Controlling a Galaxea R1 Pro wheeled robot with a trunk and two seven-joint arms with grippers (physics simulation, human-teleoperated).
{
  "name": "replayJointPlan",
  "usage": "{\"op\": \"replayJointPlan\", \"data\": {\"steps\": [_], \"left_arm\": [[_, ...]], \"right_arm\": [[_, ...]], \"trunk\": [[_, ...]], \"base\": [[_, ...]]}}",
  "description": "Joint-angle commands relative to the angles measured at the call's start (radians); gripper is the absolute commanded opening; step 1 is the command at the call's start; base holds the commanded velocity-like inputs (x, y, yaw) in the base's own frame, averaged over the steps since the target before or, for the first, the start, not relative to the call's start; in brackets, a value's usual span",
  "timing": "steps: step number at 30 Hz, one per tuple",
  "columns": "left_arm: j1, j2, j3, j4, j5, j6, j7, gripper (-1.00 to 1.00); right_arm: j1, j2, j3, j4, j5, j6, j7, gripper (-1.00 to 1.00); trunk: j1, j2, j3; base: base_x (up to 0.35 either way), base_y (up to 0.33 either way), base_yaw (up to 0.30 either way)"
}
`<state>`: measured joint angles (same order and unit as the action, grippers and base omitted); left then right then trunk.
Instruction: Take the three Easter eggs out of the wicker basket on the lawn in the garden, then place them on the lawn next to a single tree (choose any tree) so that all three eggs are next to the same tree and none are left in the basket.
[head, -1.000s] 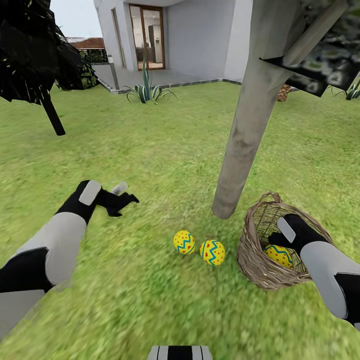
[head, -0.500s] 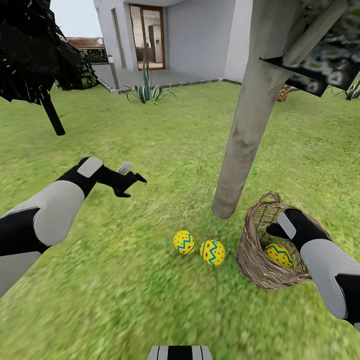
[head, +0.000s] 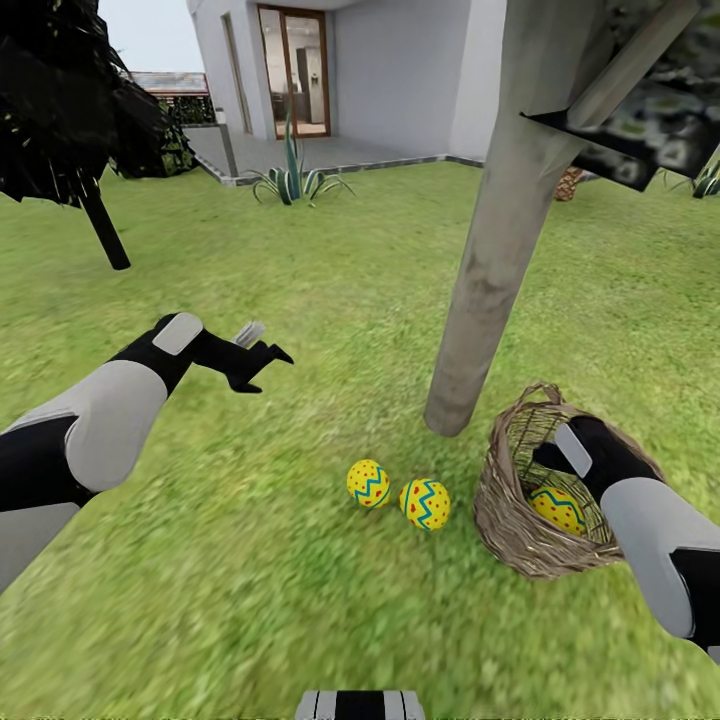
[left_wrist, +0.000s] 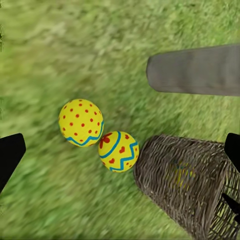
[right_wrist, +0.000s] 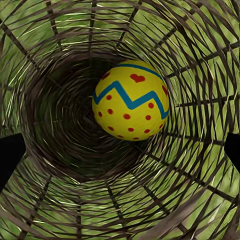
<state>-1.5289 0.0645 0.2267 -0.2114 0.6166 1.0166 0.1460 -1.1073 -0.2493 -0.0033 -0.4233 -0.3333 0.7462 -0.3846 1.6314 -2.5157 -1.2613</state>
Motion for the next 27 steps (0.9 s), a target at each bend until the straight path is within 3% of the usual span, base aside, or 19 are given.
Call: {"op": "replayJointPlan", "data": {"steps": [1, 9, 12, 15, 20, 27], "left_arm": [[0.000, 0.000, 0.002, -0.001, 0.011, 0.003, 0.010, 1.00], [0.000, 0.000, 0.002, 0.000, 0.009, 0.003, 0.012, 1.00], [0.000, 0.000, 0.002, -0.001, 0.008, 0.002, 0.012, 1.00], [0.000, 0.000, 0.002, -0.001, 0.008, 0.002, 0.012, 1.00], [0.000, 0.000, 0.002, 0.000, 0.007, 0.002, 0.012, 1.00], [0.000, 0.007, 0.002, 0.000, 0.007, 0.002, 0.012, 1.00]], "right_arm": [[0.000, 0.000, 0.000, -0.002, -0.010, 0.002, -0.008, 1.00], [0.000, 0.003, 0.000, -0.001, -0.010, 0.002, -0.007, 1.00], [0.001, 0.026, -0.001, -0.001, -0.008, -0.016, -0.008, 1.00], [0.001, 0.030, 0.000, -0.002, -0.007, -0.021, -0.008, 1.00], [0.001, 0.027, 0.000, -0.006, -0.007, -0.022, -0.008, 1.00], [0.000, 0.013, -0.006, -0.007, -0.006, 0.040, -0.015, 1.00]], "trunk": [[0.000, -0.001, -0.005], [0.004, -0.003, -0.036], [0.005, -0.003, -0.047], [0.006, -0.004, -0.059], [0.009, -0.005, -0.078], [0.009, -0.005, -0.078]], "base": [[0.000, 0.000, 0.000], [0.000, 0.000, 0.000], [0.000, 0.000, 0.000], [0.000, 0.000, 0.000], [0.000, 0.000, 0.000], [0.000, 0.000, 0.000]]}}
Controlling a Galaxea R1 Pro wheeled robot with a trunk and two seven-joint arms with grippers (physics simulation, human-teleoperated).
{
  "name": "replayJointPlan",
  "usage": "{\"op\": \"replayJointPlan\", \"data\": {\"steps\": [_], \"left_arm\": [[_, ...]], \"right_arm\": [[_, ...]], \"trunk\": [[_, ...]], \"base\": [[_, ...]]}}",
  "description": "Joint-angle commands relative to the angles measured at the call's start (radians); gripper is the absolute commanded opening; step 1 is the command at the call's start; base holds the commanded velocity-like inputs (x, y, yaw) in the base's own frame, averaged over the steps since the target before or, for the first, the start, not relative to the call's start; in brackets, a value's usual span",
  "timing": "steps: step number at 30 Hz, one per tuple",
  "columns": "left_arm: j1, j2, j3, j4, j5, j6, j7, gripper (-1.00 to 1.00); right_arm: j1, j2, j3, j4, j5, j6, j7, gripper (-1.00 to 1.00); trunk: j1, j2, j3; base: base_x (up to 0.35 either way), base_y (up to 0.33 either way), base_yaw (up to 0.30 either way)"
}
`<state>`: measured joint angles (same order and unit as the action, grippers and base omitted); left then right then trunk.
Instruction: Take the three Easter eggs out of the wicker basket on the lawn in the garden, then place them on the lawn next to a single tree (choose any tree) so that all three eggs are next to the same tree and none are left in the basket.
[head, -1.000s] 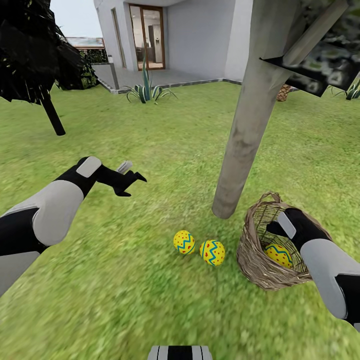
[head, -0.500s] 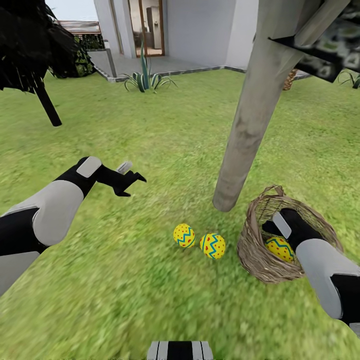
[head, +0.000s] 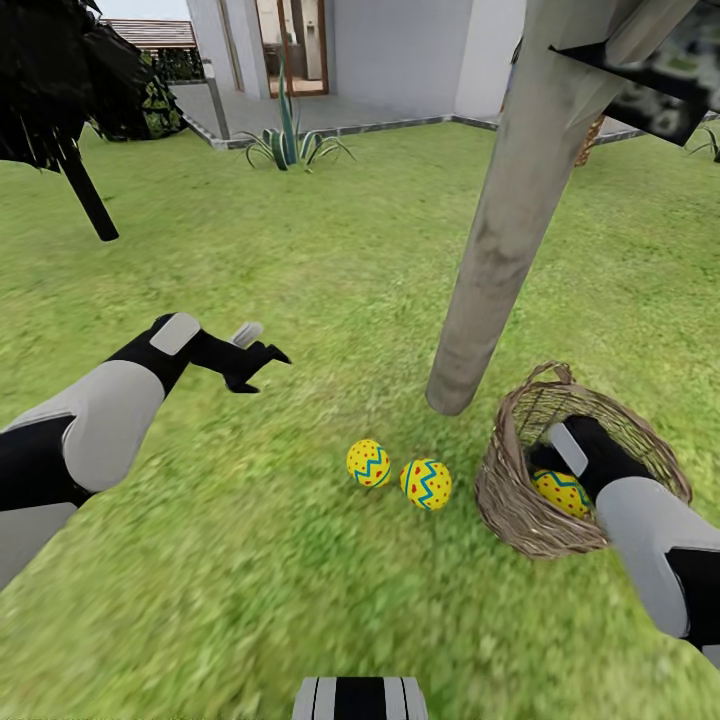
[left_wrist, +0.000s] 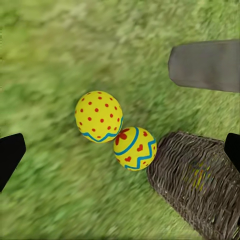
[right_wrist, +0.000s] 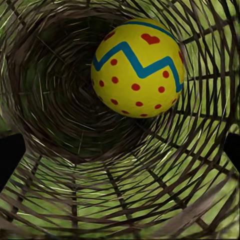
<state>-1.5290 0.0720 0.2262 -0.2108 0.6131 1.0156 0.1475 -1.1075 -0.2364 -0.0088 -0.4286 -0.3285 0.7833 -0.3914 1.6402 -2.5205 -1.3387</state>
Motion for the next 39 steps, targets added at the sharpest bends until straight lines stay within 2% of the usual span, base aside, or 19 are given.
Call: {"op": "replayJointPlan", "data": {"steps": [1, 6, 7, 11, 12, 15, 22, 39], "left_arm": [[0.000, 0.005, 0.002, -0.001, 0.012, 0.004, 0.010, 1.00], [0.000, 0.019, 0.002, -0.001, 0.013, 0.004, 0.010, 1.00], [0.000, 0.027, 0.002, -0.001, 0.013, 0.005, 0.010, 1.00], [0.000, 0.037, 0.002, -0.001, 0.013, 0.005, 0.010, 1.00], [0.000, 0.040, 0.002, -0.001, 0.013, 0.006, 0.010, 1.00], [0.000, 0.043, 0.002, 0.001, 0.013, 0.006, 0.010, 1.00], [0.000, 0.045, 0.002, 0.003, 0.013, 0.009, 0.010, 1.00], [0.000, 0.044, 0.002, 0.004, 0.013, 0.008, 0.010, 1.00]], "right_arm": [[-0.002, -0.006, -0.001, -0.007, -0.011, 0.036, -0.009, 1.00], [-0.031, -0.012, -0.002, -0.043, -0.011, 0.093, -0.013, 1.00], [-0.076, -0.013, -0.002, -0.048, -0.011, 0.173, -0.013, 1.00], [-0.124, -0.012, -0.001, -0.041, -0.010, 0.236, -0.013, 1.00], [-0.151, -0.013, -0.001, -0.016, -0.009, 0.248, -0.013, 1.00], [-0.192, -0.013, 0.000, 0.054, -0.010, 0.256, -0.011, 1.00], [-0.207, -0.011, 0.000, 0.089, -0.012, 0.258, -0.009, 1.00], [-0.209, -0.011, 0.001, 0.085, -0.011, 0.240, -0.008, 1.00]], "trunk": [[0.000, 0.000, -0.001], [0.000, 0.000, -0.001], [0.000, 0.000, -0.001], [0.000, 0.000, -0.001], [0.000, 0.000, -0.001], [0.000, 0.000, -0.001], [0.000, 0.000, -0.001], [0.007, -0.004, -0.066]], "base": [[0.000, 0.000, 0.000], [0.000, 0.000, 0.000], [0.000, 0.000, 0.000], [0.000, 0.000, 0.000], [0.000, 0.000, 0.000], [0.000, 0.000, 0.000], [0.000, 0.000, 0.000], [0.000, 0.000, 0.000]]}}
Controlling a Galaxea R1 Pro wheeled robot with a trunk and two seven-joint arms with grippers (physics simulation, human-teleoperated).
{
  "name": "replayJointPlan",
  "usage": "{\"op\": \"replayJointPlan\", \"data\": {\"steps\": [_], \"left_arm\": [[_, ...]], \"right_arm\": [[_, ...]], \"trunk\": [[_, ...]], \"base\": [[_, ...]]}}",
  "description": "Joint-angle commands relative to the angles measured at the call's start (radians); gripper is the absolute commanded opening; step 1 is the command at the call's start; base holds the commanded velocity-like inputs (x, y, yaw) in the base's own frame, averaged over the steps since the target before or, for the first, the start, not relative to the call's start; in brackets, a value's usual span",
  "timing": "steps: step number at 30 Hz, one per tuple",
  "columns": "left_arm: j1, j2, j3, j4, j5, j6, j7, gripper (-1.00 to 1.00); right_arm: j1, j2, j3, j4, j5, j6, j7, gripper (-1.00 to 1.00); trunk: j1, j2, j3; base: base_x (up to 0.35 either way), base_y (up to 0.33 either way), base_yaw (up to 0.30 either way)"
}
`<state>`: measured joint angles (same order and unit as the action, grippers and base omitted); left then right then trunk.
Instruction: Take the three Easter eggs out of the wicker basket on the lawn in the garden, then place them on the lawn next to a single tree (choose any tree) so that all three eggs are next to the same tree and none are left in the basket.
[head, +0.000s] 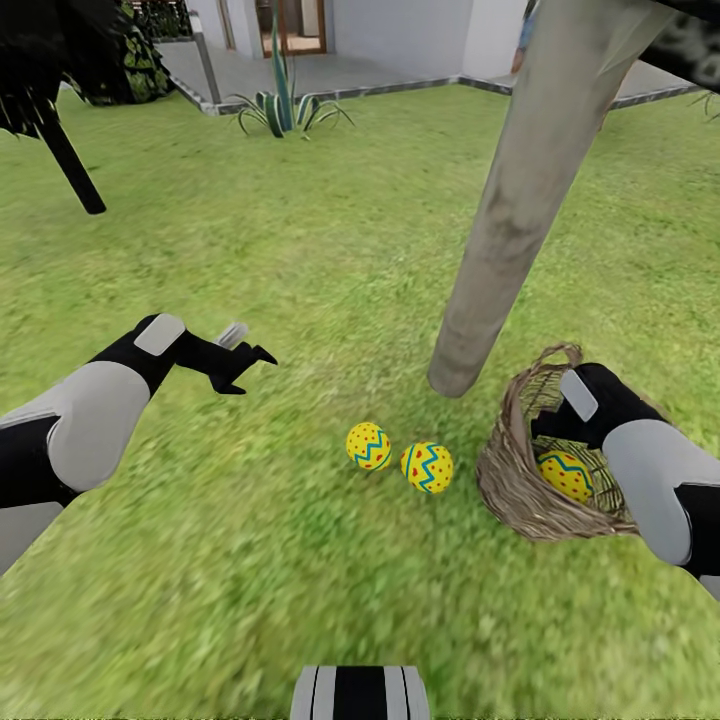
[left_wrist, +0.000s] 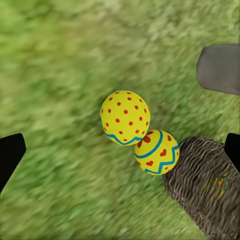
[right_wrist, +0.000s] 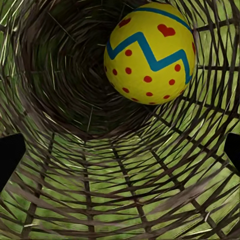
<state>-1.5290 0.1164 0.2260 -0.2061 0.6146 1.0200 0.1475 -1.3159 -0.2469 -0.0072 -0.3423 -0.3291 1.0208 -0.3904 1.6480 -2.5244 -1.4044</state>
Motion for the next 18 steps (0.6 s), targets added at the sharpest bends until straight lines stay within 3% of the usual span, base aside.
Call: {"op": "replayJointPlan", "data": {"steps": [1, 6, 18], "left_arm": [[0.000, 0.000, 0.003, -0.001, 0.011, 0.004, 0.010, 1.00], [0.000, 0.000, 0.002, -0.001, 0.011, 0.004, 0.010, 1.00], [0.000, 0.000, 0.003, -0.001, 0.011, 0.003, 0.010, 1.00]], "right_arm": [[0.000, 0.000, -0.001, -0.001, -0.010, -0.004, -0.009, 1.00], [0.000, 0.000, 0.001, -0.001, -0.010, -0.019, -0.010, 1.00], [0.000, -0.012, 0.004, -0.002, -0.010, -0.054, -0.012, 1.00]], "trunk": [[0.000, -0.001, -0.005], [0.002, -0.002, -0.024], [0.002, -0.002, -0.024]], "base": [[0.000, 0.000, 0.000], [0.000, 0.000, 0.000], [0.000, 0.000, 0.000]]}}
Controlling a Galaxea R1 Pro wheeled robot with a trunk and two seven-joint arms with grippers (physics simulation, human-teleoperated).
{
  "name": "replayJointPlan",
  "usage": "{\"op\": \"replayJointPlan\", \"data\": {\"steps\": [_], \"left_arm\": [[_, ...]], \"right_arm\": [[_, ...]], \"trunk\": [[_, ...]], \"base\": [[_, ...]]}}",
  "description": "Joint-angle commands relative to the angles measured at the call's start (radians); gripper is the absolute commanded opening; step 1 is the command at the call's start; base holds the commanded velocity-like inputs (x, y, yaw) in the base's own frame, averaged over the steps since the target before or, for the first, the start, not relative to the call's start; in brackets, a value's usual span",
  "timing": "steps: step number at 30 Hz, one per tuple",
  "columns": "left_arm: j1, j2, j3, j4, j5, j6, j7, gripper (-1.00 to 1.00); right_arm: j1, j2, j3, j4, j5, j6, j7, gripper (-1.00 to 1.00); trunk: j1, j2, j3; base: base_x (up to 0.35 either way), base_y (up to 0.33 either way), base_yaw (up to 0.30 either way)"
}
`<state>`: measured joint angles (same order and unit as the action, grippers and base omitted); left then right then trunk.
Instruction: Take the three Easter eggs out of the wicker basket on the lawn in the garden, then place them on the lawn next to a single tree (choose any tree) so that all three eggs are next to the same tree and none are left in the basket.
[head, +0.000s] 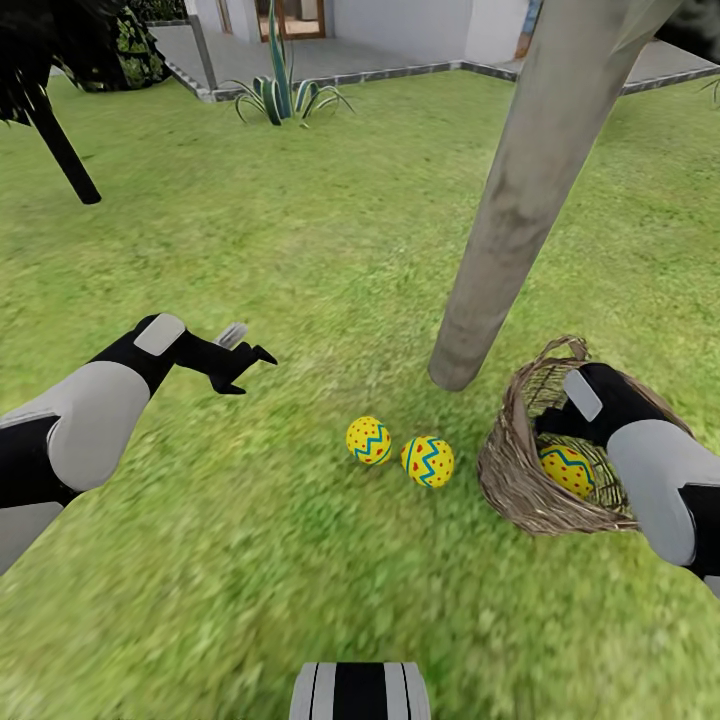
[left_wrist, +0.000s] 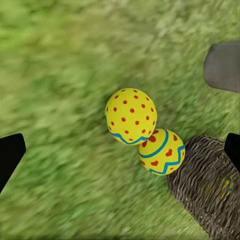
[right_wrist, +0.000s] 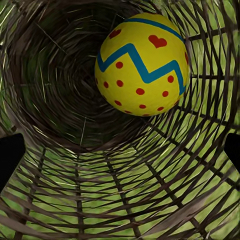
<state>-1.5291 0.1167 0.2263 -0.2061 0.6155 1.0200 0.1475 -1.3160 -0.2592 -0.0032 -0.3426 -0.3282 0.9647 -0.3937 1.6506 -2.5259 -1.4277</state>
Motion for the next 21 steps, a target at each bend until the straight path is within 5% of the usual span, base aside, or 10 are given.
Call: {"op": "replayJointPlan", "data": {"steps": [1, 15, 21], "left_arm": [[0.000, 0.000, 0.002, -0.001, 0.010, 0.003, 0.010, 1.00], [0.000, 0.003, 0.002, -0.001, 0.009, 0.003, 0.011, 1.00], [0.000, 0.007, 0.002, -0.001, 0.007, 0.003, 0.012, 1.00]], "right_arm": [[0.000, -0.001, 0.000, -0.001, -0.011, 0.000, -0.009, 1.00], [0.000, -0.006, -0.001, -0.007, -0.010, -0.076, -0.009, 1.00], [0.000, -0.009, -0.001, -0.006, -0.009, -0.082, -0.010, 1.00]], "trunk": [[0.000, 0.000, -0.001], [0.000, 0.000, -0.001], [0.003, -0.002, -0.024]], "base": [[0.000, 0.000, 0.000], [0.000, 0.000, 0.000], [0.000, 0.000, 0.000]]}}
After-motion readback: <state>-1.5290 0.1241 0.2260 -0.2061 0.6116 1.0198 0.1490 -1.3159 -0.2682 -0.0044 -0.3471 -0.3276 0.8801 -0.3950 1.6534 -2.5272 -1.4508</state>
